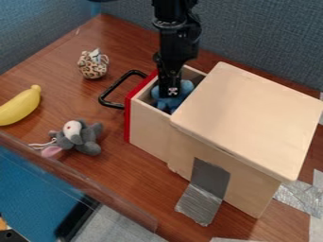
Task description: Take the blue object out of the drawer and place it on the left side of the table
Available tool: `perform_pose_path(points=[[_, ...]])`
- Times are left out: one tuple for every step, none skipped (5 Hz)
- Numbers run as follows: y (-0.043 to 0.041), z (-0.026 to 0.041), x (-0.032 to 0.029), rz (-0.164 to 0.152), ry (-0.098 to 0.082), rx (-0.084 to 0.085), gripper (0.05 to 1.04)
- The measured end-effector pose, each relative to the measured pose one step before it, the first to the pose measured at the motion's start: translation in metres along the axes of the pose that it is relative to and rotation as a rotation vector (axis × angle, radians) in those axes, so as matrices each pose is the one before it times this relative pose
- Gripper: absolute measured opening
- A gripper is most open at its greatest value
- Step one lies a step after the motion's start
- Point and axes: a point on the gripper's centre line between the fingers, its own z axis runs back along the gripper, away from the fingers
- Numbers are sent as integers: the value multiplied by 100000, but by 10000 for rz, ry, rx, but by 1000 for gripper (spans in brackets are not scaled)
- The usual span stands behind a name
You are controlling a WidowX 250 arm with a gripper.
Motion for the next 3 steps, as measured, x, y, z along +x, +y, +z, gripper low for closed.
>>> perform_pose_path(points=[[875, 1876, -914, 608, -207, -119, 137], [2119, 3442, -2188, 1681, -211, 405, 118], [2990, 1739, -3293, 2236, 370, 434, 114]])
